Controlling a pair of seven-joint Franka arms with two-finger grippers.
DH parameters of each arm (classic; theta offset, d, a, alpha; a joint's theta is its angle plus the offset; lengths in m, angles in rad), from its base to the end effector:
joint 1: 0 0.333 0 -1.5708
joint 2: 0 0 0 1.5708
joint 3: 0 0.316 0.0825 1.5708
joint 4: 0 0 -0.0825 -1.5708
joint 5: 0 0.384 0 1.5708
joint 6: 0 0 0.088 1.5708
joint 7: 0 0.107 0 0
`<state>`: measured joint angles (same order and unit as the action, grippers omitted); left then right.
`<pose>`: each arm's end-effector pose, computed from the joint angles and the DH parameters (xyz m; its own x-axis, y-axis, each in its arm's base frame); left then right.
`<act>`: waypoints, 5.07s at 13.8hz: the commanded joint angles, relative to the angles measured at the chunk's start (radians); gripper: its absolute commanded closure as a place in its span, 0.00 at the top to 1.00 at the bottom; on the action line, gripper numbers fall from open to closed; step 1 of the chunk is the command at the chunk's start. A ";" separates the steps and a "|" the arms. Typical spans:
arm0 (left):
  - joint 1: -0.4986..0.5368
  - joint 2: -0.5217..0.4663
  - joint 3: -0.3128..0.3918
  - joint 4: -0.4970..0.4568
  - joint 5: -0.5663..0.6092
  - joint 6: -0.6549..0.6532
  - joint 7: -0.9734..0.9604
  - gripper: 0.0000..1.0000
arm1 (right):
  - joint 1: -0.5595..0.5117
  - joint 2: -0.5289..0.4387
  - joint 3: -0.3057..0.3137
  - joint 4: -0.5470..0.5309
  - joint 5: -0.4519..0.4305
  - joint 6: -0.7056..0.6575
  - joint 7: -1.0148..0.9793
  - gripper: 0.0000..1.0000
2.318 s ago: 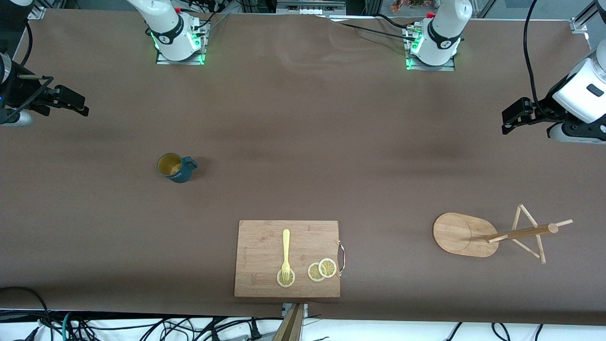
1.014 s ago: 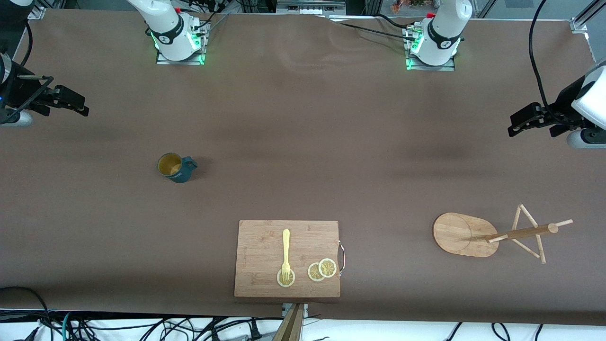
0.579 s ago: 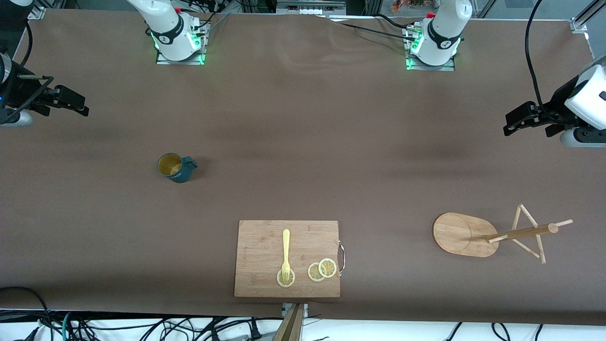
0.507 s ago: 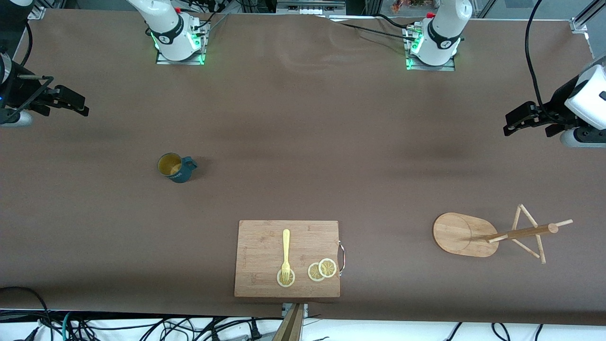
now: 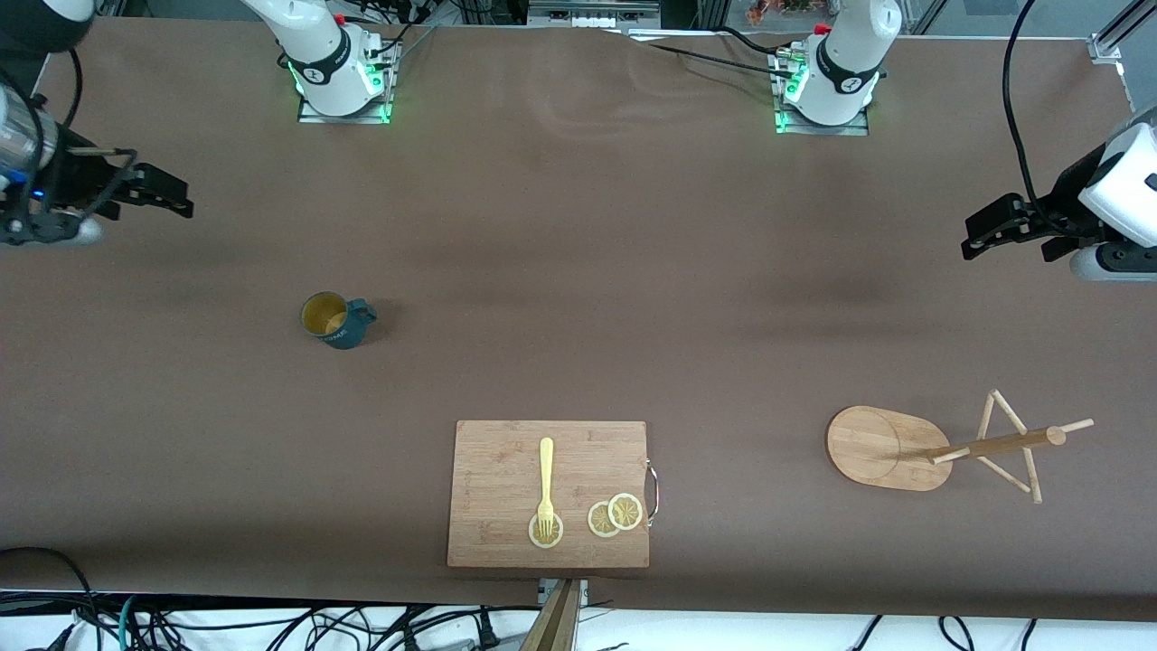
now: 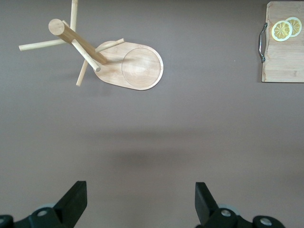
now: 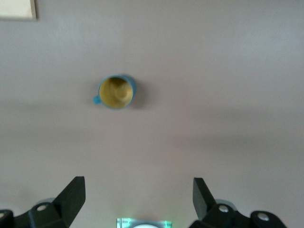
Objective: Pass cup and hang on rack
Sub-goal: 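Lower the right gripper over the teal mug and grasp its rim, then carry the teal mug with the right gripper to the table middle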
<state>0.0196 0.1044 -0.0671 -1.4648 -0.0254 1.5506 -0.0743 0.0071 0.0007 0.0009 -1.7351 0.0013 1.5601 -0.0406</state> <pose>0.5841 -0.0284 0.6134 0.9994 0.0265 -0.0207 0.0271 -0.9992 0.0309 0.5430 0.0045 0.5465 0.9834 0.0485 -0.1746 0.0477 -0.9988 -0.0084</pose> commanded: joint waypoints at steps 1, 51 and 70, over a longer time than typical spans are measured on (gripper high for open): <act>-0.001 -0.002 0.001 0.011 -0.007 -0.004 0.004 1.00 | 0.005 0.102 0.001 -0.001 -0.017 0.006 0.005 1.00; 0.000 0.003 0.004 0.014 -0.008 0.000 0.004 1.00 | 0.586 0.534 -0.013 0.244 0.123 0.362 0.671 0.00; -0.004 0.049 0.010 -0.117 -0.008 0.097 0.001 1.00 | 0.930 0.800 -0.016 0.381 0.109 0.624 1.187 1.00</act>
<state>0.0193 0.1552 -0.0638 -1.5489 -0.0307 1.6363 -0.0743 0.9234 0.8013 0.0013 -1.3851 0.1136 2.2001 1.1261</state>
